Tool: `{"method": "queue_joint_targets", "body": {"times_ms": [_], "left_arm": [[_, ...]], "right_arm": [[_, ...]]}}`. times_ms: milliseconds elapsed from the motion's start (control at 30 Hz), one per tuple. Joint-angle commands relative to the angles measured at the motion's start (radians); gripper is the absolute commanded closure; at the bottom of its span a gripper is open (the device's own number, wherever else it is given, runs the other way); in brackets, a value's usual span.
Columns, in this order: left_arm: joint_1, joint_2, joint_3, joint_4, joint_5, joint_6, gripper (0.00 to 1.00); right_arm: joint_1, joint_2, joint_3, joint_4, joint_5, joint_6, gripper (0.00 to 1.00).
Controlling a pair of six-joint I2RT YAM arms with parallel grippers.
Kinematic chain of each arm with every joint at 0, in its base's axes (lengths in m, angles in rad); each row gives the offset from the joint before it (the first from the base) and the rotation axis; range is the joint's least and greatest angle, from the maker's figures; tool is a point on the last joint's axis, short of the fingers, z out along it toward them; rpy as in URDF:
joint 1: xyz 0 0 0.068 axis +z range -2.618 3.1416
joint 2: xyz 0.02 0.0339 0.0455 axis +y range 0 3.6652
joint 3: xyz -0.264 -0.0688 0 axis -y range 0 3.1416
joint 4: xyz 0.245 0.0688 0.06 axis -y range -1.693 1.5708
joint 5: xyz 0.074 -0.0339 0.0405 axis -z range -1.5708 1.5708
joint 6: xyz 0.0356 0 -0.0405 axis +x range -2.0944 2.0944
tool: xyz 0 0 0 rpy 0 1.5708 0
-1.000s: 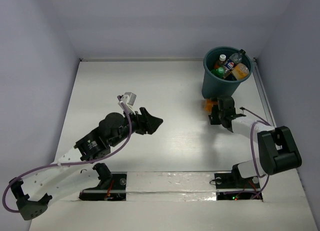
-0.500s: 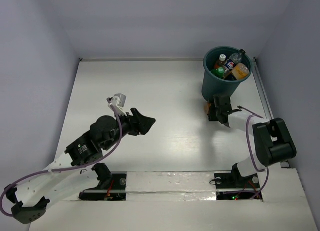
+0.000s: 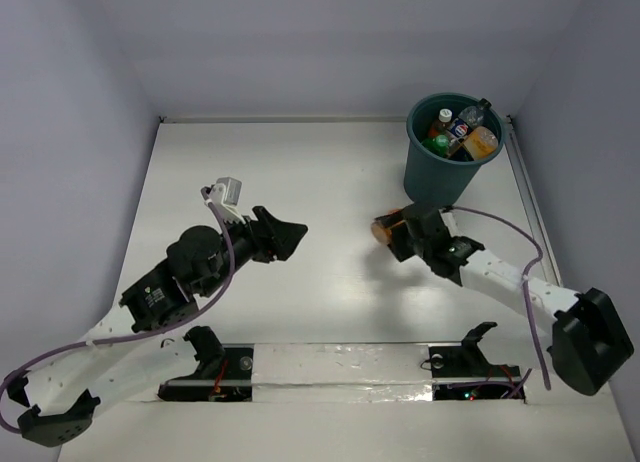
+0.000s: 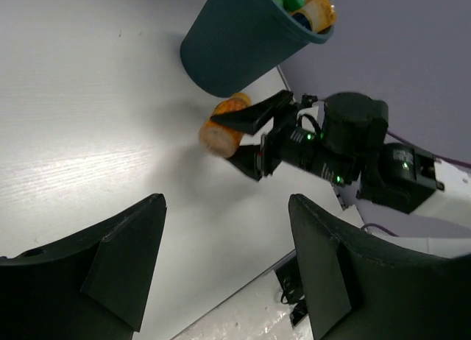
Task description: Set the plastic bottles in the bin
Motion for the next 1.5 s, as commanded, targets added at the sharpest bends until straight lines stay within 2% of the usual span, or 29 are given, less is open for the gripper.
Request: {"method": "queue_joint_targets", "body": {"times_ms": [0,100,167,233,267,300,333,467,600,800,967,1233,1433,1467], "left_arm": [[-0.007,0.027,0.097,0.046,-0.033,0.065,0.35],[-0.007,0.042,0.158,0.019,-0.061,0.097,0.35],[-0.007,0.047,0.189,0.006,-0.073,0.117,0.34],[-0.007,0.045,0.200,0.002,-0.078,0.125,0.34],[-0.007,0.045,0.202,0.002,-0.072,0.126,0.34],[-0.007,0.045,0.200,-0.001,-0.070,0.126,0.34],[-0.007,0.045,0.192,-0.004,-0.067,0.122,0.34],[-0.007,0.030,0.151,0.019,-0.036,0.085,0.34],[-0.007,0.022,0.146,0.026,-0.032,0.082,0.34],[-0.007,0.015,0.165,0.016,-0.047,0.099,0.34],[-0.007,0.009,0.165,0.006,-0.058,0.106,0.34],[-0.007,0.024,0.179,0.008,-0.065,0.142,0.34],[-0.007,0.036,0.183,0.017,-0.059,0.151,0.34],[-0.007,0.036,0.182,0.017,-0.058,0.151,0.34]], "right_arm": [[0.199,-0.071,0.102,-0.026,-0.084,-0.077,0.39],[0.288,-0.069,0.277,-0.035,-0.120,-0.165,0.40],[0.288,-0.059,0.446,-0.079,-0.100,-0.245,0.40],[0.240,-0.054,0.560,-0.096,-0.080,-0.393,0.41],[0.162,-0.034,0.672,-0.134,-0.078,-0.478,0.42],[0.161,-0.020,0.717,-0.148,-0.104,-0.514,0.42],[0.059,-0.008,0.754,-0.147,-0.145,-0.534,0.42],[-0.139,0.099,0.870,-0.111,-0.345,-0.574,0.44],[-0.238,0.212,0.973,-0.127,-0.388,-0.583,0.44],[-0.362,0.277,0.967,-0.069,-0.419,-0.501,0.43],[-0.388,0.299,0.932,-0.029,-0.460,-0.427,0.41],[-0.408,0.259,0.730,0.100,-0.483,-0.249,0.39],[-0.426,0.250,0.641,0.184,-0.517,-0.146,0.39],[-0.426,0.248,0.610,0.242,-0.525,-0.126,0.38]]}}
